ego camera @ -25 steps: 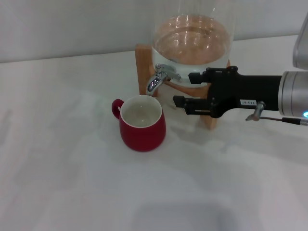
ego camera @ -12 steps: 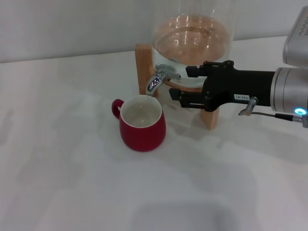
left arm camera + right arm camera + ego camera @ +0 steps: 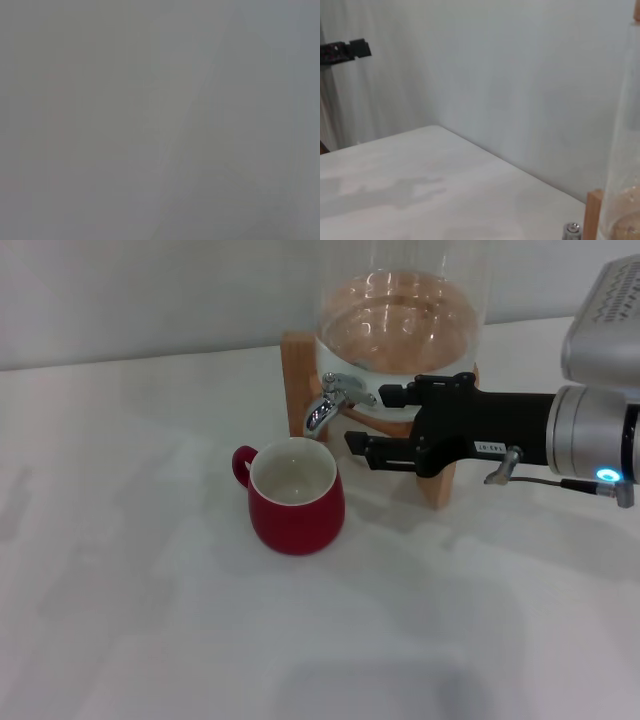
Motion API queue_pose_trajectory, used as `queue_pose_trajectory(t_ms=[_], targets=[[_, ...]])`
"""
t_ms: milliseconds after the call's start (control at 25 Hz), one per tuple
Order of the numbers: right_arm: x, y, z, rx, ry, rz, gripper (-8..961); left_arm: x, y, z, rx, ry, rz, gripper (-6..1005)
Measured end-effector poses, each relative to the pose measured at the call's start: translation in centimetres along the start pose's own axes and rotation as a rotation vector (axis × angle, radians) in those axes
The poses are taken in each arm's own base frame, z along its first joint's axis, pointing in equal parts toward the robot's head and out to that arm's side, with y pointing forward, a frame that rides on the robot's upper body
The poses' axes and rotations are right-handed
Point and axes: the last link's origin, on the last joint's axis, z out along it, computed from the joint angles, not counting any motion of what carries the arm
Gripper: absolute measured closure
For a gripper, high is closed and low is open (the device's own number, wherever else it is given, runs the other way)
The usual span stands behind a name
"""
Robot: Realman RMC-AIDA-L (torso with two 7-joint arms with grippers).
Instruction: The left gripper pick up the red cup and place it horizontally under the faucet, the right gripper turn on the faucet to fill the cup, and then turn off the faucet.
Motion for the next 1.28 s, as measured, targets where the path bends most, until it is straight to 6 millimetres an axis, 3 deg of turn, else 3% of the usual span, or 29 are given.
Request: queue_pose_trajectory(t_ms=[920, 1280], targets=[[-0.4, 2.2, 1.0, -0.110, 0.024, -0.050, 233, -0.1, 0.0, 0.0, -0.002, 0.000, -0.003, 443], [-0.3, 2.0, 0.7, -0.102, 0.024, -0.043, 233, -0.1, 0.0, 0.0, -0.004, 0.000, -0.002, 436]])
